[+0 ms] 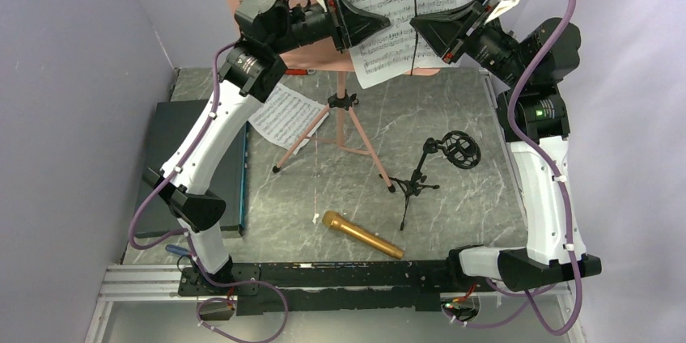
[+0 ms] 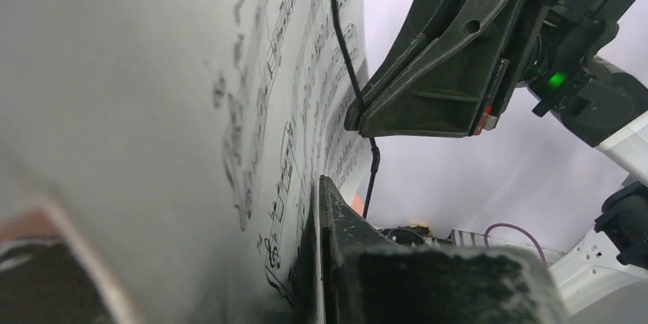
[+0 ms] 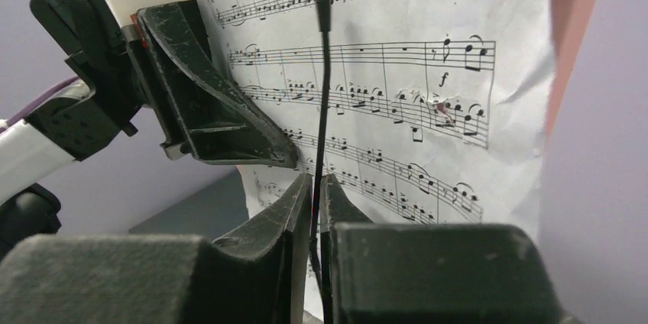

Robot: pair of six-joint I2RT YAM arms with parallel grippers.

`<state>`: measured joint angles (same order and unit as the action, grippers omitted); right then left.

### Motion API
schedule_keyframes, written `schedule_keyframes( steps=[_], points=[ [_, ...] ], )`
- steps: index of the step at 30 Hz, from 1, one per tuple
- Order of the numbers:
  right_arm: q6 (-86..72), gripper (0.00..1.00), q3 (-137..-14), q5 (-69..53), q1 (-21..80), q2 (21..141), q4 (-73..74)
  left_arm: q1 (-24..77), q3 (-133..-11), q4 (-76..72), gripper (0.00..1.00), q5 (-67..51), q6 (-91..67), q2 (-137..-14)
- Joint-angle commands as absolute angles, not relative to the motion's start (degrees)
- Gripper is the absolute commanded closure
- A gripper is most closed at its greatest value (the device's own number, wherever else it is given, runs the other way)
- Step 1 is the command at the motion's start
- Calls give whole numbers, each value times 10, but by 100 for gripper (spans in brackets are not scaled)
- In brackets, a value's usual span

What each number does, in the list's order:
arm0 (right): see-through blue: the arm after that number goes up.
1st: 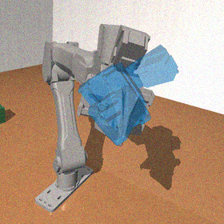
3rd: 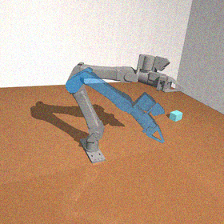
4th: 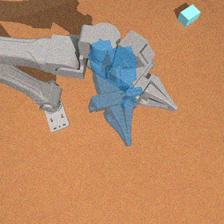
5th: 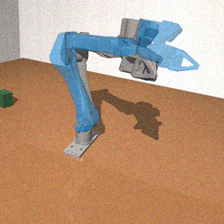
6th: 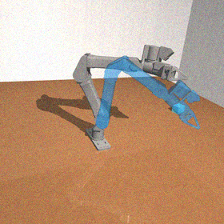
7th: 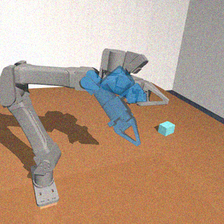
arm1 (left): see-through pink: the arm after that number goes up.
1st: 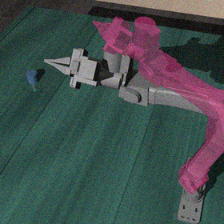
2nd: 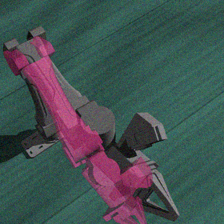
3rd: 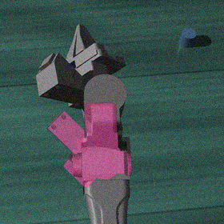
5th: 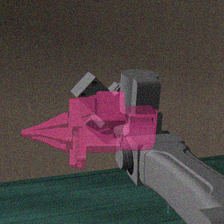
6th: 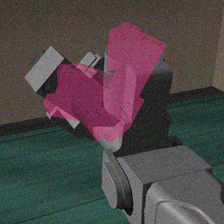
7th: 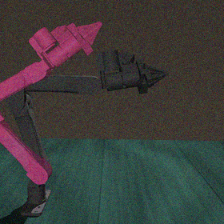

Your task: Set up the instrument practice props

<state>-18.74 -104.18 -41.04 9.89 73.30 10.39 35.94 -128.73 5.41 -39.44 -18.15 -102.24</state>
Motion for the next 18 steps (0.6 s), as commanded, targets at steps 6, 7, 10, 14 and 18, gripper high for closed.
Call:
schedule_keyframes(
  steps=[6,7,10,14,18],
  points=[
    [-205,76,-1020,-418,98,699,25,362,-1283,24,72,-403,-183,-1007],
    [-204,76,-1019,-418,98,699,25,362,-1280,23,72,-403,-183,-1005],
    [-205,75,-1014,-416,98,695,21,362,-1265,17,70,-396,-183,-995],
    [-204,73,-1009,-413,98,691,21,362,-1242,7,64,-389,-179,-977],
    [-204,71,-997,-404,98,679,12,362,-1224,8,55,-380,-173,-962]
  ],
)
